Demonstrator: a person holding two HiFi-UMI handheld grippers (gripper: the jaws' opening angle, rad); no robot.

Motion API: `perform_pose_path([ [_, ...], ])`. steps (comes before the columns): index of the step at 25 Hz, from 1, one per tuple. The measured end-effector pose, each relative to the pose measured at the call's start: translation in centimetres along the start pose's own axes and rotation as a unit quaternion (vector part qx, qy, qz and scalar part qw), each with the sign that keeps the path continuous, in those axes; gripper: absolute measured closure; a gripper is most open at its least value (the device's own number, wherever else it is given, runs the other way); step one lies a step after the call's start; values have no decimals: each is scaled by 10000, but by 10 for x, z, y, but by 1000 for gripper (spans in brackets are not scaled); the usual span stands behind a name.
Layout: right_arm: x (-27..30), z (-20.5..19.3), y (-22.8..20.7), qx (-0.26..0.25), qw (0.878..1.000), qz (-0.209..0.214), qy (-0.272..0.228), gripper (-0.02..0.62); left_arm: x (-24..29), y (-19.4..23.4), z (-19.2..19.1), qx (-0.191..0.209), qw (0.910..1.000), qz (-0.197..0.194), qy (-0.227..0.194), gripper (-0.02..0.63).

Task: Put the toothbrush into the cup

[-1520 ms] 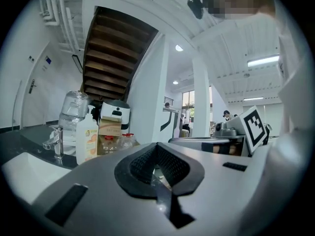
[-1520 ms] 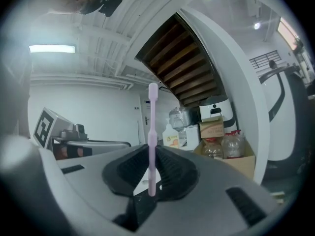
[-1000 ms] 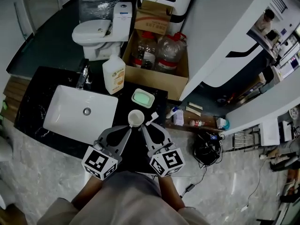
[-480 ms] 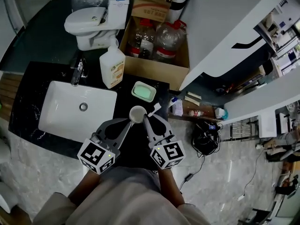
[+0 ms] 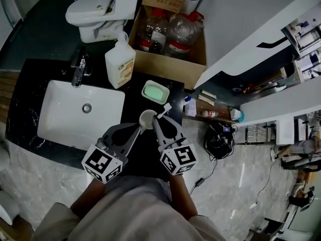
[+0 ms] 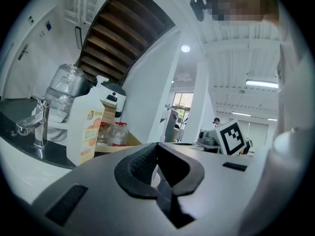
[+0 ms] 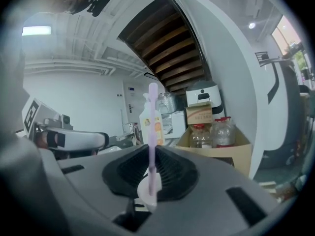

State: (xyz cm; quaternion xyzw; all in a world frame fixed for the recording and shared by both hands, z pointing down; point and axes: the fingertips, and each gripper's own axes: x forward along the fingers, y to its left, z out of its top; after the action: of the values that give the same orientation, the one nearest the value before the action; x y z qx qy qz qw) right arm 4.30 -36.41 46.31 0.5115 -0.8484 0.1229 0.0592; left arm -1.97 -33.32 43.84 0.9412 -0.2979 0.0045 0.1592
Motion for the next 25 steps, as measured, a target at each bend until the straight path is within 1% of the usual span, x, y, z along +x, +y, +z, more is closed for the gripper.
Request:
perform_pose_path([
  [13, 22, -26, -5, 111, 9990, -32, 426, 548, 8, 18, -9, -164, 9997, -116, 146, 597],
  [16, 26, -31, -7, 155, 9987, -39, 492, 548, 10, 22, -11, -295, 9993, -148, 160, 597],
  [25, 36, -42, -9, 220, 9977, -74, 631, 548, 18, 35, -17, -424, 9987, -183, 228, 597],
])
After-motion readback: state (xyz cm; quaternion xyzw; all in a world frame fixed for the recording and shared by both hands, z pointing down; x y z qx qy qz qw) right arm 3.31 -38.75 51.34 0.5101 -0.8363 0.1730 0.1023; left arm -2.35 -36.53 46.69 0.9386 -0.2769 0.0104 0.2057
